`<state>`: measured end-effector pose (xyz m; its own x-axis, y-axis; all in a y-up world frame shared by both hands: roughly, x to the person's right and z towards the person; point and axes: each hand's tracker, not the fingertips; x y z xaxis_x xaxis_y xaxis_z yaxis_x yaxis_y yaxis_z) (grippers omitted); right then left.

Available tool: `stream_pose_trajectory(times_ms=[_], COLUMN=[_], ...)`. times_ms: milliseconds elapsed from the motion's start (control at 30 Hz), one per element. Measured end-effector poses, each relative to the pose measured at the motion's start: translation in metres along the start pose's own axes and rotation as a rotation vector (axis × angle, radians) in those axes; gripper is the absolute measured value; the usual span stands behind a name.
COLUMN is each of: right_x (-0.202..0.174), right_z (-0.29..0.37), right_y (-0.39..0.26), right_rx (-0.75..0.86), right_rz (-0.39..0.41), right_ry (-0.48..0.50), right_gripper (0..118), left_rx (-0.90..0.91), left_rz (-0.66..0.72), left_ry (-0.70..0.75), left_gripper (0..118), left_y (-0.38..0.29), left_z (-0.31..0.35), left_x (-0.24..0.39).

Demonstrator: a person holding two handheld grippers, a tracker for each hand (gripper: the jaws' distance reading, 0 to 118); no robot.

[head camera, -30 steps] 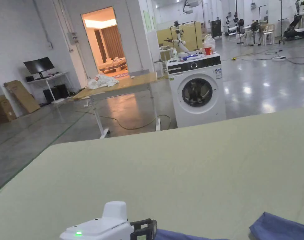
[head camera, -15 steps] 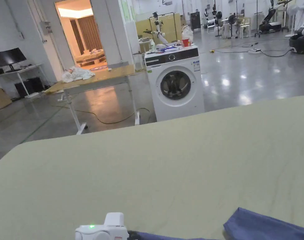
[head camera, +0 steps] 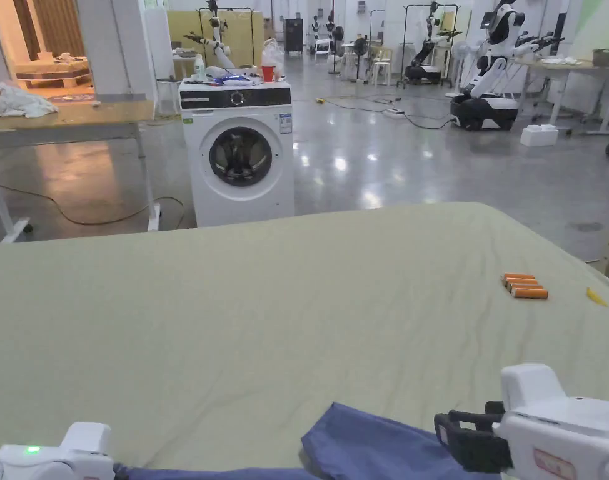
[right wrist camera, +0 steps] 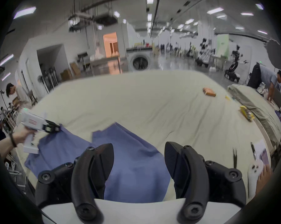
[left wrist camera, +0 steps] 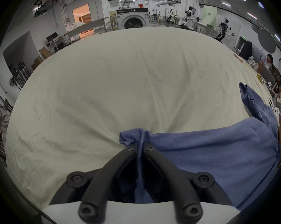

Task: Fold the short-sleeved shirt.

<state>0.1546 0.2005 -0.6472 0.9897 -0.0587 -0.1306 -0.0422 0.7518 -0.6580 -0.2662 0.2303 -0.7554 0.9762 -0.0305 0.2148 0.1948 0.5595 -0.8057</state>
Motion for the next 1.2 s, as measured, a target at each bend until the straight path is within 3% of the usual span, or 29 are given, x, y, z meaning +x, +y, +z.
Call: stream_pose_trajectory(times_ms=[200, 233, 267, 300, 333, 400, 433, 533, 633, 833, 967, 1200], right_x=[0.023, 0.024, 0.024, 0.019, 0.016, 0.011, 0.010, 0.006, 0.003, 0.000, -0.006, -0.023], right_z=[-0.117, -0.130, -0.137, -0.132, -0.129, -0.122, -0.120, -0.115, -0.081, 0.026, 0.100, 0.182], right_y=[0.002, 0.000, -0.002, -0.001, 0.002, 0.007, 0.008, 0.004, 0.010, 0.053, 0.093, 0.177], right_rx=[-0.358, -0.414, -0.453, -0.422, -0.417, -0.410, -0.406, -0.395, -0.266, 0.056, 0.275, 0.501], right_rz=[0.085, 0.088, 0.095, 0.090, 0.099, 0.125, 0.165, 0.183, 0.162, 0.171, 0.107, 0.147], right_ry=[-0.040, -0.091, -0.125, -0.076, -0.087, -0.057, -0.063, -0.079, -0.080, -0.030, -0.001, -0.067], right_gripper=[68, 68, 67, 66, 61, 15, 0, 0, 0, 0, 0, 0], left_rx=[-0.005, -0.005, -0.005, -0.004, -0.014, -0.012, -0.013, -0.014, 0.149, 0.452, 0.645, 0.866], left_rz=[-0.014, -0.003, 0.009, 0.020, 0.039, 0.054, 0.062, 0.180, 0.268, 0.146, 0.120, 0.073], left_ry=[0.006, -0.003, -0.011, -0.017, -0.033, -0.036, -0.037, -0.077, -0.178, -0.203, -0.197, 0.026], left_gripper=[2, 2, 2, 2, 2, 2, 2, 3, 1, 0, 0, 0], left_y=[0.000, 0.001, 0.002, 0.002, 0.003, 0.004, 0.005, 0.017, -0.004, -0.053, -0.074, -0.065], left_z=[0.006, 0.006, 0.007, 0.008, 0.008, 0.008, 0.009, 0.021, 0.080, 0.236, 0.337, 0.437], left_x=[0.005, 0.000, -0.004, -0.006, -0.009, -0.012, -0.012, -0.037, -0.074, -0.082, -0.085, -0.063])
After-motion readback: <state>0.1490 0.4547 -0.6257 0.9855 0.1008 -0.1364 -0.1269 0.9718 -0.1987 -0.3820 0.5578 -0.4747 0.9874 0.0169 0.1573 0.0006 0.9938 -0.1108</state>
